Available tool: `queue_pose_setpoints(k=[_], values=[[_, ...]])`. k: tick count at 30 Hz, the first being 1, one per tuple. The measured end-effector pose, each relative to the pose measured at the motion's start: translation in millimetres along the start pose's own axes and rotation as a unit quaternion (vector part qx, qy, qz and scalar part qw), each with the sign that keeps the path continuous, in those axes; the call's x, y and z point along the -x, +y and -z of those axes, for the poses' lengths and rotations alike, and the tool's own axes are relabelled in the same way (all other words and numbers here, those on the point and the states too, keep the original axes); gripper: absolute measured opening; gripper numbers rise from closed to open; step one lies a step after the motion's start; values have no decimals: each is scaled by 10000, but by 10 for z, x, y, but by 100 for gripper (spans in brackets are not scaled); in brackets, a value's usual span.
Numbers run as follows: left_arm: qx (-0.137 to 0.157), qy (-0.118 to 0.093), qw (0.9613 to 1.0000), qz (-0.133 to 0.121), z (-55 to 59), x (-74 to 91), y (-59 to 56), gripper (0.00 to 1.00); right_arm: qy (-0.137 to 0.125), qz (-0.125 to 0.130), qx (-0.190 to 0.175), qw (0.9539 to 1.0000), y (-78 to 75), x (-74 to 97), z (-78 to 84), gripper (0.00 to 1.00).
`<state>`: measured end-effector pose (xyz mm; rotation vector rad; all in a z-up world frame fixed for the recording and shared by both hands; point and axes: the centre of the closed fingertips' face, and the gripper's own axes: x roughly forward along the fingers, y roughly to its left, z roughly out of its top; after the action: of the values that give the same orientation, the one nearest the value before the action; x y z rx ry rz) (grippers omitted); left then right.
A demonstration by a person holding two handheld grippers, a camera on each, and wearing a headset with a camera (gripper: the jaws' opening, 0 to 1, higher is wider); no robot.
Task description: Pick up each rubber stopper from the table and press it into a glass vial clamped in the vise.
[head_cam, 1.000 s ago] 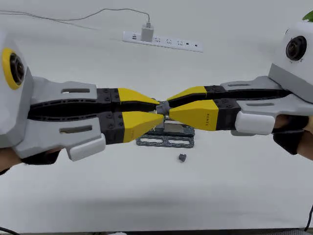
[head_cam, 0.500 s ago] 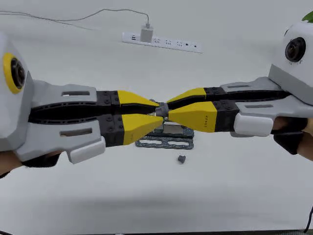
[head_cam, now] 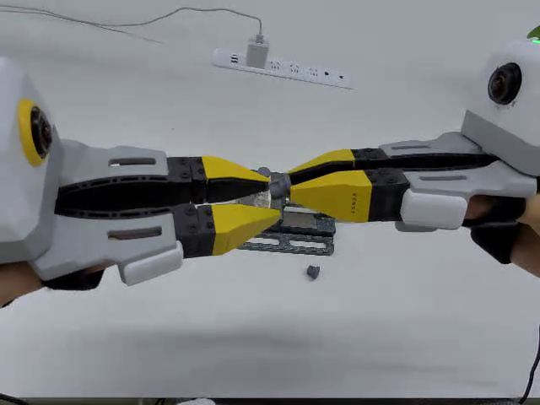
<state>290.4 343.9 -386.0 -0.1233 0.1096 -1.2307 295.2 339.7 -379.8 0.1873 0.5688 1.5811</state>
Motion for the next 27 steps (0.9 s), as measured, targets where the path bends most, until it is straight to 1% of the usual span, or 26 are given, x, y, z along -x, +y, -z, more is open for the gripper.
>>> queue_pose_setpoints(k=[3,5,6,7,8,10,12,13,16,19,21,23,24,27], values=[[14,34,9999,-101,44,32,46,16,18,78,-29,10000,-76,17,-20,6],[35,62,9998,-198,82,52,87,21,97,210,-30,9997,-157,31,-15,6],[-41,56,9997,-240,93,60,101,23,139,252,-27,9996,-189,35,-11,6],[-182,46,9993,-317,104,73,126,25,177,297,-42,9994,-237,39,-13,6],[-125,60,9994,-316,123,77,124,25,211,334,-43,9992,-269,40,-10,6],[-57,124,9992,-378,179,90,153,30,351,440,-43,9984,-366,46,11,6],[-135,179,9987,-452,239,104,174,35,504,554,-58,9972,-470,48,33,6],[-120,227,9985,-487,269,111,189,39,563,595,-47,9966,-491,35,38,6],[-148,294,9979,-557,347,137,215,44,751,756,-110,9942,-652,38,46,6],[-97,326,9973,-645,414,168,250,48,1139,948,54,9889,-825,25,90,6],[-86,353,9969,-699,451,184,273,51,1232,979,100,9875,-886,-8,84,6],[-26,401,9963,-756,507,206,300,53,1415,1032,259,9842,-979,-35,98,6],[-20,416,9961,-784,526,215,311,54,1518,1037,335,9824,-1012,-45,111,6],[49,423,9953,-873,591,248,349,60,1906,1086,484,9744,-1152,-89,191,6]])
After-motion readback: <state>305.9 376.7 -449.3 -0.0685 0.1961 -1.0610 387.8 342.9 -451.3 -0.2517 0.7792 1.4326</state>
